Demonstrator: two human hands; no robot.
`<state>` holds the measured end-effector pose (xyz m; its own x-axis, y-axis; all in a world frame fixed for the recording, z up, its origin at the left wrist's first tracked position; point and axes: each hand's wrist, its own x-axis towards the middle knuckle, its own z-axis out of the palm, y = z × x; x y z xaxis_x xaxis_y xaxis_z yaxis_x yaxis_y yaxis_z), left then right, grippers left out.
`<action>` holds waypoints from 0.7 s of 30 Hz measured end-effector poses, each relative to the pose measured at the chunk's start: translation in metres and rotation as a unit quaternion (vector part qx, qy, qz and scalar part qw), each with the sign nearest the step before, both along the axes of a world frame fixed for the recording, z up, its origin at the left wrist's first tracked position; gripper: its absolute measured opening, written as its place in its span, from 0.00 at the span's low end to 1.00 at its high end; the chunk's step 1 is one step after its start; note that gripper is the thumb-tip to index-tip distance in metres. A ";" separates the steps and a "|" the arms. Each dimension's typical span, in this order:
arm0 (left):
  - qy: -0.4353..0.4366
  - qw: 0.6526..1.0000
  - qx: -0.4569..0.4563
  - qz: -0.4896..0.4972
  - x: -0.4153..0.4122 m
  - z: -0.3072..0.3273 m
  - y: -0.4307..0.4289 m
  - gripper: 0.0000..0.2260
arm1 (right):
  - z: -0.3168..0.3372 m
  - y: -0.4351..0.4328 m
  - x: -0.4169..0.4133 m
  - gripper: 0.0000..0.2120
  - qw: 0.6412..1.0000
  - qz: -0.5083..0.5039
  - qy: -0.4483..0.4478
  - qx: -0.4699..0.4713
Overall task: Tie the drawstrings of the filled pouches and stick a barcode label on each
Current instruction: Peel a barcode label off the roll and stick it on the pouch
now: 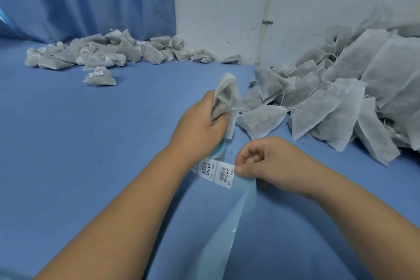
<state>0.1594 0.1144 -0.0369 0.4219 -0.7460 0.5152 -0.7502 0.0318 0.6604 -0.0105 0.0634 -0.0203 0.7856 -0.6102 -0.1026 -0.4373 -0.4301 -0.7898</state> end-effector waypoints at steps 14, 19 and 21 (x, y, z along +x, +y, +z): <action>-0.101 0.994 0.034 0.009 0.014 -0.002 -0.010 0.08 | 0.012 0.009 -0.002 0.12 0.854 0.079 0.135 -0.497; -0.042 0.998 0.042 0.001 0.017 -0.005 -0.011 0.10 | 0.010 0.006 0.007 0.10 0.864 0.069 0.121 -0.484; -0.023 0.999 0.036 -0.002 0.019 -0.007 -0.012 0.08 | 0.012 0.002 0.010 0.07 0.922 0.058 0.091 -0.372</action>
<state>0.1782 0.1027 -0.0436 0.3958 -0.7835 0.4790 -0.7794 -0.0109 0.6264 -0.0009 0.0650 -0.0084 0.8609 -0.4781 0.1740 -0.4507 -0.8754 -0.1749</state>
